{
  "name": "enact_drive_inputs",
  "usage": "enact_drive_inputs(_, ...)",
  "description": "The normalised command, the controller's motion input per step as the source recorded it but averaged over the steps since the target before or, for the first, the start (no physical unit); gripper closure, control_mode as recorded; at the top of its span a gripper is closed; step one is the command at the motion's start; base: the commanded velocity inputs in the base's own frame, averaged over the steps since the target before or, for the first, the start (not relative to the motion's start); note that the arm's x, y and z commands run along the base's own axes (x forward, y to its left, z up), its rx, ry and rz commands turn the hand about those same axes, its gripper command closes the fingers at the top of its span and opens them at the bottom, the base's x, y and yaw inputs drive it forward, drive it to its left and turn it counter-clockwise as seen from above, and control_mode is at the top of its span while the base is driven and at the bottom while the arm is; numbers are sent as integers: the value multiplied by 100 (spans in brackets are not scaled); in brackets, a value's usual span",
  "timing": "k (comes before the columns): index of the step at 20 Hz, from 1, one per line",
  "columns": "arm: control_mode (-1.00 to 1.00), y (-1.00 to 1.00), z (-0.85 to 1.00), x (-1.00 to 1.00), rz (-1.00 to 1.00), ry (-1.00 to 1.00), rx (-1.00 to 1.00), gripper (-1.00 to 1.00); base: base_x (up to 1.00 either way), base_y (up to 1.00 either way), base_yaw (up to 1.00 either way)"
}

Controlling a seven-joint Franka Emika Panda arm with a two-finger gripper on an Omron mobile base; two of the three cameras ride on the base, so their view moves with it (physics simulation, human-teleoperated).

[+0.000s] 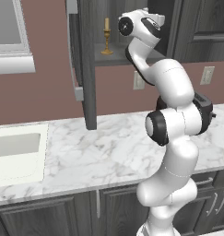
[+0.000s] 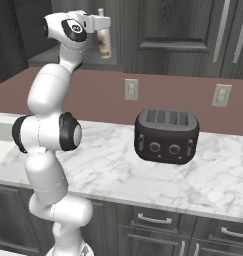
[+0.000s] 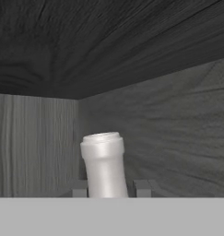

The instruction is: Get the candle and the liquor from the cabinet and move them to the dining counter.

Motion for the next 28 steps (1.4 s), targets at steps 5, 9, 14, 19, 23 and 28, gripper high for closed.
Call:
enact_drive_inputs(5,-100,-1,0,0,0,0,0,100,0,0,0)
enact_drive_inputs(9,-100,0,0,-17,2,0,0,100,0,0,0)
enact_drive_inputs(14,-100,5,-2,-39,11,3,0,100,0,0,0)
enact_drive_inputs(19,-100,6,-11,-63,14,5,2,100,0,0,0)
enact_drive_inputs(23,-100,0,-29,-82,14,1,0,100,0,0,0)
enact_drive_inputs(28,-100,-16,-19,-98,10,1,1,100,0,0,0)
